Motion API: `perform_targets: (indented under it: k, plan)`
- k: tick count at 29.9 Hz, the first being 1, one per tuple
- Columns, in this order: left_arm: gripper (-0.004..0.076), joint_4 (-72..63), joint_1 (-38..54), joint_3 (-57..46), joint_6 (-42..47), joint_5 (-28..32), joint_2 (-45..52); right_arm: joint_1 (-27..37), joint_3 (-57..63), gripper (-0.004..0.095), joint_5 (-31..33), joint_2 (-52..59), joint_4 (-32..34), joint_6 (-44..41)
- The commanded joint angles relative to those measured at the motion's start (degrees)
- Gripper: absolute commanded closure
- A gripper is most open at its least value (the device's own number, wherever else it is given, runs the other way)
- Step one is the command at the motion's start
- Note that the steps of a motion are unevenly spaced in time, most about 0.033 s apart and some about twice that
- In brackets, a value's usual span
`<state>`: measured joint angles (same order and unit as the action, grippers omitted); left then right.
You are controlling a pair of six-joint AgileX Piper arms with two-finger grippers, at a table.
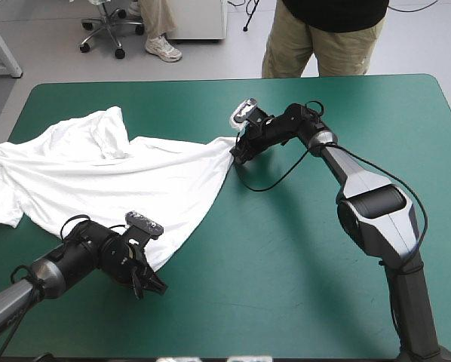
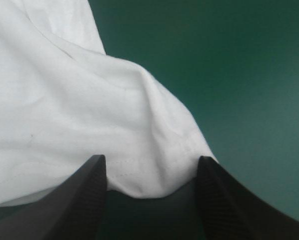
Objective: Fold the cloth
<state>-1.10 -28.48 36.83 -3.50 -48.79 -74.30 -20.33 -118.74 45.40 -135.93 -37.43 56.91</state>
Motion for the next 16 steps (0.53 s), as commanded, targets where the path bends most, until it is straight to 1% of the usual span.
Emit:
perform_targets:
  k: [1,2,3,4,5,8,11,16]
  plan:
    - [0.0733,-5.3,-0.3,-1.6,1.0,-1.6,-1.8,0.2,-1.5,0.0639,1.3,2.8,-0.4,-0.4]
    - [0.0733,-5.3,-0.3,-1.6,1.0,-1.6,-1.8,0.2,-1.5,0.0728,1.7,2.8,-0.4,-0.2]
    - [0.0733,-5.3,-0.3,-1.6,1.0,-1.6,-1.8,0.2,-1.5,0.0843,1.9,2.8,-0.4,-0.2]
    - [0.0733,-5.3,-0.3,-1.6,1.0,-1.5,-1.8,0.2,-1.5,0.0927,2.1,2.8,-0.1,-0.2]
    - [0.0733,-5.3,-0.3,-1.6,1.0,-1.5,-1.8,0.2,-1.5,0.0915,2.1,2.8,0.0,-0.1]
    - [0.0733,-5.6,-0.3,-1.6,1.0,-1.3,-1.8,0.2,-1.5,0.0919,2.1,2.8,1.0,-0.4]
    - [0.0733,-6.9,-0.3,-1.6,0.7,-0.2,-1.3,0.2,-1.5,0.0919,3.4,3.3,1.1,-0.8]
    - [0.0733,-7.2,-0.3,-1.5,0.8,1.5,1.8,0.3,-1.5,0.0919,7.5,6.4,1.6,-3.3]
